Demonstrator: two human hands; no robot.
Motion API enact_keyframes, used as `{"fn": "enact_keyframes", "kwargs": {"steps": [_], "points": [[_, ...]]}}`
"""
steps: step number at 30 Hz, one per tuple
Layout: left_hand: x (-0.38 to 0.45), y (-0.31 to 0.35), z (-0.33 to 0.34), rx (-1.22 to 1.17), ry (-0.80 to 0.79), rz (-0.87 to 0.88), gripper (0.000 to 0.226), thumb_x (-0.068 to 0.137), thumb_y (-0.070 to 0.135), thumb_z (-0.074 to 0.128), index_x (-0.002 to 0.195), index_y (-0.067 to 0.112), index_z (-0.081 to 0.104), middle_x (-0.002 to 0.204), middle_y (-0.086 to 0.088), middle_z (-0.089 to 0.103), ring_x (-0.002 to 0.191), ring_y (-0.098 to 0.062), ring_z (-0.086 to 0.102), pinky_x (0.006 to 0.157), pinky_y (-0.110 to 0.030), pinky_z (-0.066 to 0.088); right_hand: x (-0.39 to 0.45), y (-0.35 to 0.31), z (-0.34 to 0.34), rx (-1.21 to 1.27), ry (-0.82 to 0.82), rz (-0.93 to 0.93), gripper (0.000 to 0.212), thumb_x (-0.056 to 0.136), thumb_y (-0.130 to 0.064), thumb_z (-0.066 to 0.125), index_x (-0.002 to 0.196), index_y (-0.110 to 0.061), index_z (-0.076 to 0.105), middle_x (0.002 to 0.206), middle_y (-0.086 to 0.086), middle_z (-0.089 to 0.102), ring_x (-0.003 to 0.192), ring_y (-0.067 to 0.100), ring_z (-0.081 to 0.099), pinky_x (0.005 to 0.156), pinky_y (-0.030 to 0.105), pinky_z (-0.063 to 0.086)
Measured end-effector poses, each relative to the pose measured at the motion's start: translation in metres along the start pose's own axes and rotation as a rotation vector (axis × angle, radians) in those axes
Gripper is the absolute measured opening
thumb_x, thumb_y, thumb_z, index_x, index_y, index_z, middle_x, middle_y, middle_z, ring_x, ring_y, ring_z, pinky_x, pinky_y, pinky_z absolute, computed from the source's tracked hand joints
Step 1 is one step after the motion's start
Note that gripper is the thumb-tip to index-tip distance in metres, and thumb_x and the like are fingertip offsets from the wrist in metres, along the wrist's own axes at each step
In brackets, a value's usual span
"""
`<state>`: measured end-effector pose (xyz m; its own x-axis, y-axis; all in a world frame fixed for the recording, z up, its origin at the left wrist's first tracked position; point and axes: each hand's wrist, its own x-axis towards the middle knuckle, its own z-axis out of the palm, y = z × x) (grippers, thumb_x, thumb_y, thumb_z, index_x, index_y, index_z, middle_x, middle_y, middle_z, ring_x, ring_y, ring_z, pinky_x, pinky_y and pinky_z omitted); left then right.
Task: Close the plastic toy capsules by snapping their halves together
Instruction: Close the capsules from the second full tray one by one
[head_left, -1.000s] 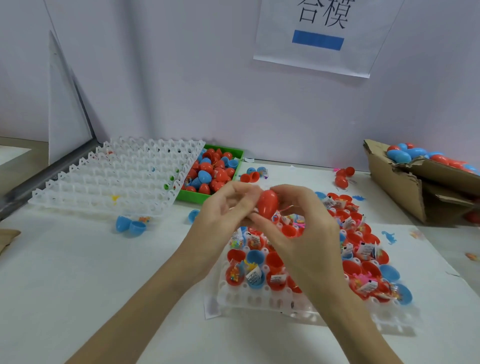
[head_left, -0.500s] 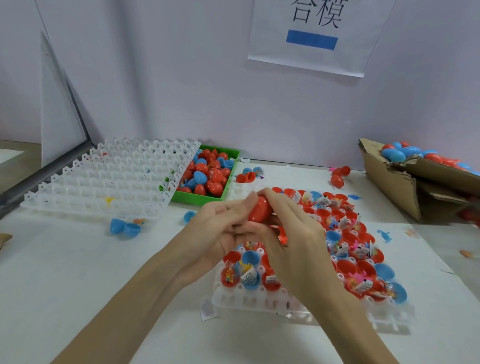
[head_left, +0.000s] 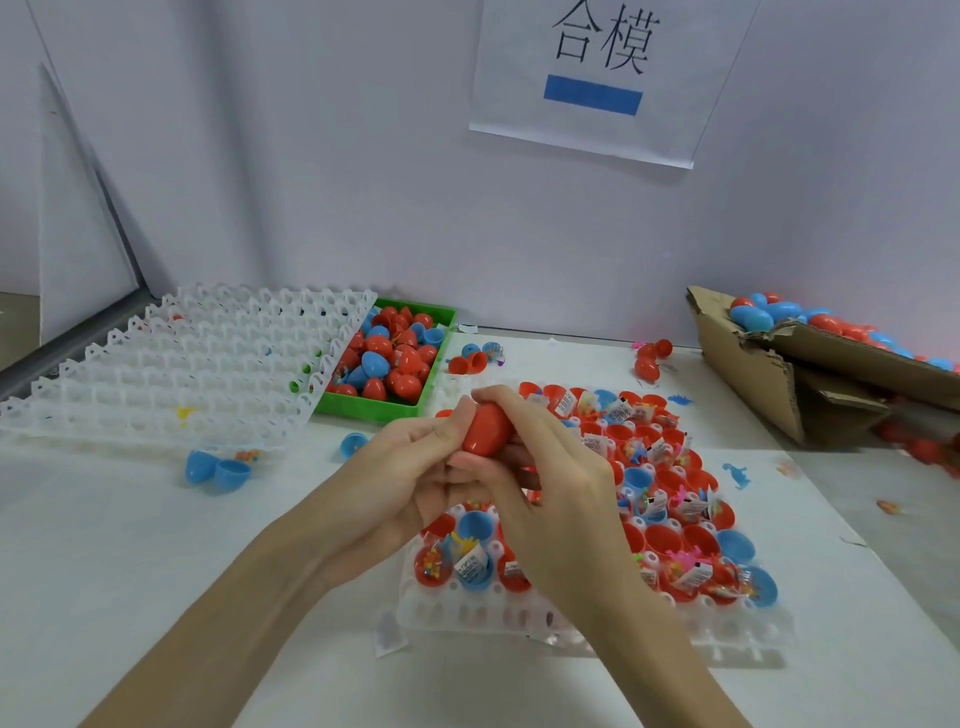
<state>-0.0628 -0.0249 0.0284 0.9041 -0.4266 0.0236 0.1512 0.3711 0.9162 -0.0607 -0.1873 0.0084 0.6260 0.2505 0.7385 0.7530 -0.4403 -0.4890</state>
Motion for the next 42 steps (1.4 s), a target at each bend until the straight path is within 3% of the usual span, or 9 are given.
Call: {"fn": "enact_keyframes", "kwargs": {"steps": [11, 16, 22, 25, 28, 30, 34, 38, 42], "points": [[0.003, -0.002, 0.001, -0.042, 0.036, -0.011, 0.049, 0.106, 0.045, 0.05, 0.111, 0.006, 0.079, 0.11, -0.017, 0.078, 0.114, -0.03, 0.073, 0.094, -0.036, 0.059, 0.007, 0.008, -0.007, 0.002, -0.115, 0.03, 0.039, 0.097, -0.034, 0.066, 0.133, -0.02, 0.061, 0.121, -0.012, 0.064, 0.104, -0.003, 0.063, 0.089, 0.009, 0.051], [0.008, 0.006, -0.001, -0.097, 0.157, -0.017, 0.061, 0.096, 0.053, 0.046, 0.11, 0.005, 0.08, 0.118, -0.028, 0.073, 0.107, -0.036, 0.075, 0.08, -0.033, 0.063, 0.028, 0.017, -0.028, -0.02, -0.011, 0.289, 0.034, 0.094, -0.049, 0.062, 0.127, -0.041, 0.063, 0.111, -0.014, 0.06, 0.1, -0.002, 0.058, 0.085, 0.007, 0.046], [0.004, 0.014, -0.009, -0.105, 0.223, 0.061, 0.057, 0.095, 0.048, 0.05, 0.099, 0.001, 0.081, 0.101, -0.029, 0.075, 0.085, -0.033, 0.078, 0.069, -0.032, 0.063, 0.09, 0.067, -0.092, 1.104, 0.387, 0.879, 0.03, 0.096, -0.026, 0.066, 0.115, -0.002, 0.069, 0.114, 0.01, 0.077, 0.109, 0.019, 0.073, 0.085, 0.025, 0.06], [0.007, 0.014, -0.01, -0.099, 0.27, 0.048, 0.054, 0.091, 0.048, 0.053, 0.088, 0.002, 0.083, 0.089, -0.026, 0.076, 0.072, -0.032, 0.076, 0.061, -0.032, 0.062, 0.119, 0.103, -0.131, 1.488, 0.678, 0.822, 0.021, 0.101, -0.012, 0.06, 0.113, 0.003, 0.068, 0.119, 0.014, 0.07, 0.104, 0.02, 0.071, 0.073, 0.029, 0.063], [0.011, 0.014, -0.011, -0.072, 0.305, 0.024, 0.053, 0.089, 0.047, 0.052, 0.079, 0.005, 0.083, 0.083, -0.024, 0.076, 0.065, -0.031, 0.075, 0.057, -0.031, 0.062, 0.14, 0.139, -0.163, 1.781, 0.996, 0.633, 0.036, 0.105, -0.007, 0.052, 0.14, 0.004, 0.051, 0.138, 0.026, 0.057, 0.119, 0.029, 0.066, 0.097, 0.033, 0.057], [0.012, 0.014, -0.012, -0.059, 0.327, 0.011, 0.052, 0.086, 0.046, 0.052, 0.075, 0.005, 0.083, 0.079, -0.023, 0.075, 0.061, -0.03, 0.074, 0.054, -0.03, 0.061, 0.142, 0.151, -0.164, 1.667, 0.937, 0.701, 0.043, 0.107, -0.014, 0.048, 0.149, -0.007, 0.043, 0.141, 0.024, 0.055, 0.123, 0.029, 0.063, 0.105, 0.034, 0.052], [0.014, 0.015, -0.011, -0.054, 0.343, 0.006, 0.051, 0.083, 0.044, 0.053, 0.07, 0.005, 0.082, 0.074, -0.022, 0.074, 0.056, -0.029, 0.072, 0.05, -0.029, 0.06, 0.119, 0.155, -0.122, 0.794, 0.288, 0.905, 0.032, 0.106, -0.021, 0.053, 0.135, -0.011, 0.059, 0.135, 0.004, 0.065, 0.122, 0.012, 0.062, 0.11, 0.035, 0.048], [0.011, 0.013, -0.012, -0.049, 0.324, 0.021, 0.049, 0.087, 0.045, 0.054, 0.075, 0.007, 0.083, 0.076, -0.02, 0.074, 0.058, -0.028, 0.072, 0.054, -0.03, 0.061, 0.102, 0.148, -0.071, 0.156, 0.011, 0.77, 0.017, 0.102, -0.011, 0.059, 0.112, -0.011, 0.073, 0.107, 0.006, 0.076, 0.083, 0.008, 0.073, 0.068, 0.014, 0.056], [0.011, 0.013, -0.016, -0.06, 0.324, 0.023, 0.049, 0.089, 0.045, 0.055, 0.078, 0.007, 0.083, 0.076, -0.019, 0.075, 0.059, -0.028, 0.072, 0.055, -0.03, 0.061, 0.111, 0.144, -0.035, -0.293, -0.36, 0.524, 0.02, 0.101, -0.012, 0.062, 0.112, -0.013, 0.078, 0.102, -0.004, 0.073, 0.082, 0.004, 0.063, 0.072, 0.013, 0.048]]}}
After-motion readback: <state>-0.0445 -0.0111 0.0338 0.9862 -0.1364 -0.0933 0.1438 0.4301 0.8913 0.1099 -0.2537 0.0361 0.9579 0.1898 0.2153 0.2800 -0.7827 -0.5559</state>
